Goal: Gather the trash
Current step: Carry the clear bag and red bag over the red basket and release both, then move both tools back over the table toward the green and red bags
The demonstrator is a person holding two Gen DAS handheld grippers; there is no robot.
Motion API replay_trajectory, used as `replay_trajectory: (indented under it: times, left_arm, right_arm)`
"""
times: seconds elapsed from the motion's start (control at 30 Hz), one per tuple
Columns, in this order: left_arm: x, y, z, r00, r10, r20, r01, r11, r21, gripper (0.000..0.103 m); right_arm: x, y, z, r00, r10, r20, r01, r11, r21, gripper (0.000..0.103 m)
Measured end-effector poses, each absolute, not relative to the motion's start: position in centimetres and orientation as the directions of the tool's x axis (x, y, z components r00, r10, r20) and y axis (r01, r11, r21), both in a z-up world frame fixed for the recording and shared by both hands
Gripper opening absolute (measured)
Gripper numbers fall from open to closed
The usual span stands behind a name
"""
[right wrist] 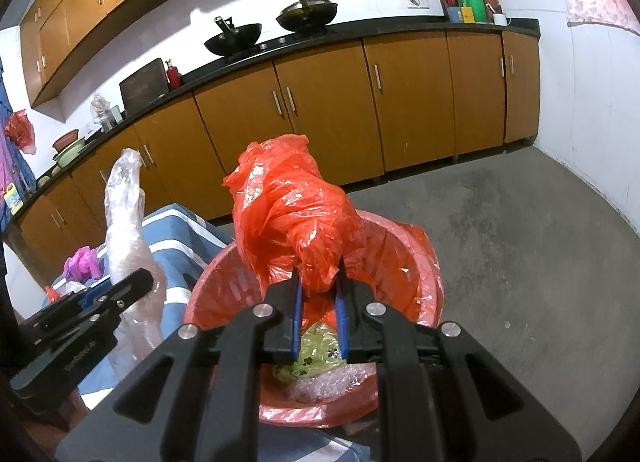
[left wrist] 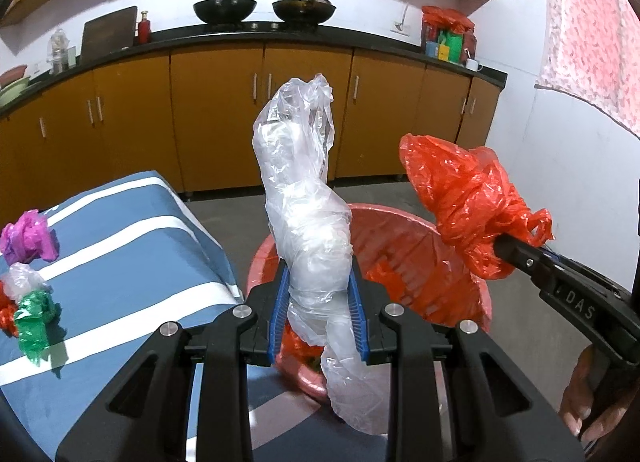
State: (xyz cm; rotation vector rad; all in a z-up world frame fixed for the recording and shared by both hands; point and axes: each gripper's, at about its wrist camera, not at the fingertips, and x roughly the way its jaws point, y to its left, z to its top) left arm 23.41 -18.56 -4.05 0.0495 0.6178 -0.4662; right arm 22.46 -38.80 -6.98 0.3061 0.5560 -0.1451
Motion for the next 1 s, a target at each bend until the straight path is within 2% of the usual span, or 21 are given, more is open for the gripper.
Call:
replay_trajectory:
  times: [0.1, 0.13, 0.23, 0.27, 0.37, 0.7, 1.0]
  left_arm:
    - [23.9, -19.2, -4.4, 0.713, -0.407, -0.571, 0.441, 0.893, -0.086, 0.030]
    - [23.9, -19.3, -4.6, 0.714, -0.404, -0.571, 0.440, 0.894, -0.083, 0.035]
    - [24.0, -19.2, -5.1, 0.716, -0.397, -0.575, 0.437, 0.897, -0.075, 0.063]
    - [24.0, -18.9, -5.2, 0.718, -0.397, -0.572, 0.435, 0.897, -0.078, 0.065]
    - [24.4, -18.4, -5.4, 0.719, -0.385, -0.579, 0.421, 0.904, -0.078, 0.066]
    - [24.0, -11.4, -4.3, 0.789, -0.285, -0.545, 0.281, 0.955, -0.094, 0.069]
    - [21.3, -1.8, -3.5, 0.863, -0.099, -0.496, 0.099, 0.995, -0.025, 0.075]
  right_arm:
    - [22.9, -39.0, -7.2, 0.840, -0.053, -0.540, 0.221, 0.942, 0.252, 0.016]
    - [23.1, -39.0, -7.3, 0.841, -0.049, -0.539, 0.220, 0.941, 0.258, 0.017]
    - [23.5, -39.1, -7.6, 0.840, -0.038, -0.542, 0.219, 0.936, 0.275, 0.023]
    - [23.6, -39.2, -7.8, 0.839, -0.033, -0.544, 0.219, 0.935, 0.280, 0.029]
    - [23.3, -39.3, -8.4, 0.835, -0.027, -0.550, 0.222, 0.931, 0.291, 0.037]
    - [22.8, -38.7, -7.3, 0.844, -0.032, -0.535, 0.214, 0.936, 0.281, 0.041]
    - [25.0, -30.5, -6.2, 0.841, 0.124, -0.527, 0.020, 0.965, 0.260, 0.043]
